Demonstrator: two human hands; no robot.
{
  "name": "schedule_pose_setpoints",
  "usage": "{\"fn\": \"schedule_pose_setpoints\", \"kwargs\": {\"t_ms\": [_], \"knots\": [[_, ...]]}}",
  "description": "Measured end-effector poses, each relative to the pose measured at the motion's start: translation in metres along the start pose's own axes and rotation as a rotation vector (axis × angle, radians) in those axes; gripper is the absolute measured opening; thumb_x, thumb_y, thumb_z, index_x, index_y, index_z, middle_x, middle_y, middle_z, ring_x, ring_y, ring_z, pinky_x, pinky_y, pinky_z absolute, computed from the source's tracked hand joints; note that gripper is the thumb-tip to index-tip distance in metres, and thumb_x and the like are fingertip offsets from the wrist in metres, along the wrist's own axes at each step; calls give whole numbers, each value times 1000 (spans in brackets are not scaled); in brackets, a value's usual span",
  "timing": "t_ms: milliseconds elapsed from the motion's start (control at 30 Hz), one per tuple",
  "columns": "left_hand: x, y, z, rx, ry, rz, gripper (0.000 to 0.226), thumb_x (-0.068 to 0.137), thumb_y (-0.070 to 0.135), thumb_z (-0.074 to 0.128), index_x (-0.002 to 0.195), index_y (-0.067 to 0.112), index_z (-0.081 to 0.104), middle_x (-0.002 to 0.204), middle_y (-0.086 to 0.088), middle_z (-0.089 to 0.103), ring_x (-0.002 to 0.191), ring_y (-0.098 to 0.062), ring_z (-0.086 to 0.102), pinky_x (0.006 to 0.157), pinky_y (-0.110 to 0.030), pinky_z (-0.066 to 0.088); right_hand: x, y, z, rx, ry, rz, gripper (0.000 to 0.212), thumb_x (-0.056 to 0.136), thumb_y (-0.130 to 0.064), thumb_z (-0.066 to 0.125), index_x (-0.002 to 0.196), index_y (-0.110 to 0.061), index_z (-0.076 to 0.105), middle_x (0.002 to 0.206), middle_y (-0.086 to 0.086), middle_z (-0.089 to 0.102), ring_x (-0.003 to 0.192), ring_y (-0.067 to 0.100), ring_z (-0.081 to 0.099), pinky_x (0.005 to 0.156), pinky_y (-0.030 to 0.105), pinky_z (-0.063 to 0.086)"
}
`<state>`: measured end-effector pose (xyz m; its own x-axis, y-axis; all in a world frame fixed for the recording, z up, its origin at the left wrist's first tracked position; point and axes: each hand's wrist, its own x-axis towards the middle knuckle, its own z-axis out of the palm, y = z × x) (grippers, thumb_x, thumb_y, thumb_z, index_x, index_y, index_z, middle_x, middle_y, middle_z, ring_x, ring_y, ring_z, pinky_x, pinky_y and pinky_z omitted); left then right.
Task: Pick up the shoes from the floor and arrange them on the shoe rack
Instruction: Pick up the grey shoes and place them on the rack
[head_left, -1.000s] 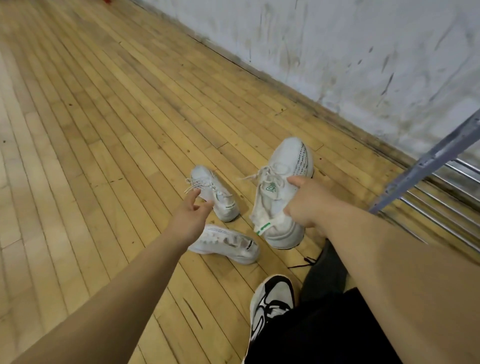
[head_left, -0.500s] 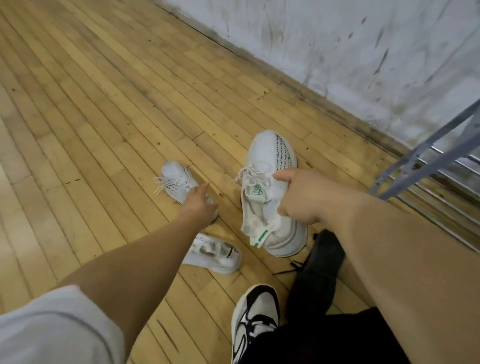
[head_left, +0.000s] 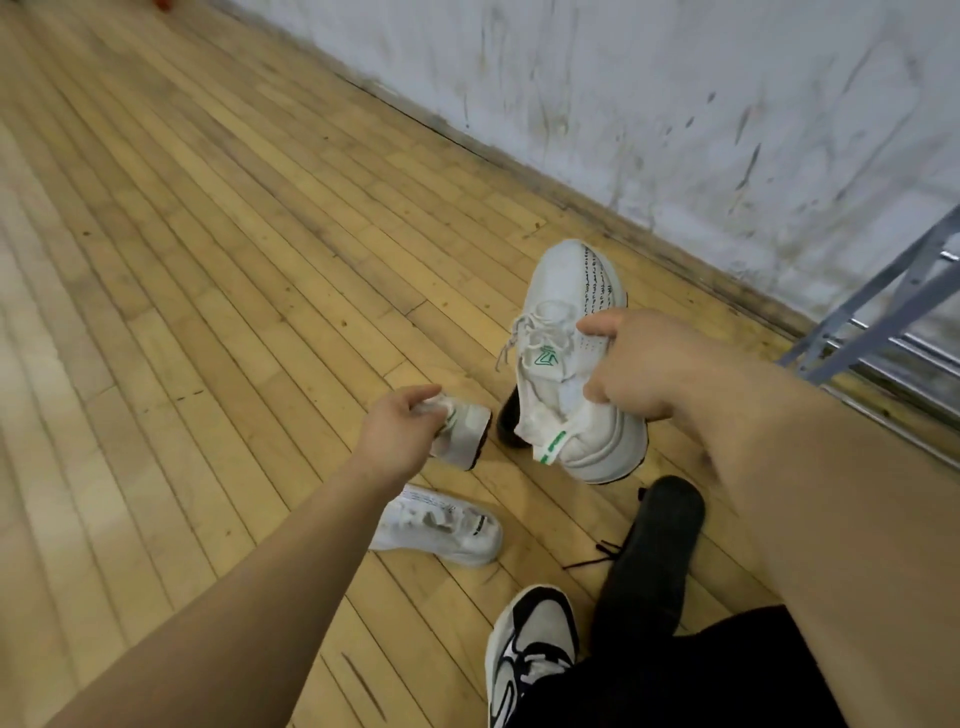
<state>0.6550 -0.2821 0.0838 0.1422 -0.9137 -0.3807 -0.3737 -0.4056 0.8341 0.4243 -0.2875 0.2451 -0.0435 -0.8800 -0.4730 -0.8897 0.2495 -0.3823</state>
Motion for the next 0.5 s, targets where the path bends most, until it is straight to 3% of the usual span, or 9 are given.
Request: {"fn": "schedule_pose_setpoints", "kwargs": {"t_ms": [67, 133, 233, 367, 433, 500], "knots": [[-26, 32, -11, -60, -44, 92, 39, 97, 23, 63, 136, 23, 66, 104, -15, 74, 96, -32, 73, 94, -48, 60, -20, -2, -16, 17, 57, -15, 71, 96, -9, 59, 158, -32, 32, 162, 4, 33, 137, 28, 47, 101, 31, 47], [-54, 71, -21, -69, -86, 193, 35, 99, 23, 63, 133, 30, 67, 103, -15, 73, 94, -32, 71, 95, -43, 59, -46, 1, -33, 80, 116, -44, 71, 94, -11, 62, 157, -31, 34, 160, 3, 36, 135, 26, 48, 99, 29, 46], [-97, 131, -30, -29, -136, 379, 35, 97, 25, 66, 130, 36, 69, 121, -2, 72, 107, -16, 69, 101, -40, 56, -92, 18, -59, 277, 252, -66, 69, 91, -14, 70, 153, -31, 44, 152, 1, 48, 128, 21, 54, 92, 24, 44], [-160, 204, -29, 10, -214, 576, 37, 97, 22, 68, 132, 32, 69, 105, 10, 71, 107, -10, 70, 101, -31, 54, -158, 58, -94, 536, 426, -122, 63, 83, -21, 79, 139, -43, 58, 130, -3, 65, 107, 19, 68, 98, 41, 56], [-190, 233, -21, 34, -286, 659, 37, 96, 23, 69, 132, 33, 70, 107, 12, 73, 107, -7, 70, 101, -31, 55, -195, 86, -113, 555, 493, -142, 61, 82, -18, 80, 133, -47, 61, 120, -5, 70, 102, 18, 71, 96, 47, 57], [-216, 258, -9, 73, -351, 732, 36, 96, 22, 68, 129, 36, 70, 114, 13, 73, 98, 1, 71, 89, -21, 58, -231, 115, -129, 484, 569, -144, 63, 82, -20, 80, 132, -51, 59, 121, -8, 69, 104, 14, 70, 100, 46, 54]]}}
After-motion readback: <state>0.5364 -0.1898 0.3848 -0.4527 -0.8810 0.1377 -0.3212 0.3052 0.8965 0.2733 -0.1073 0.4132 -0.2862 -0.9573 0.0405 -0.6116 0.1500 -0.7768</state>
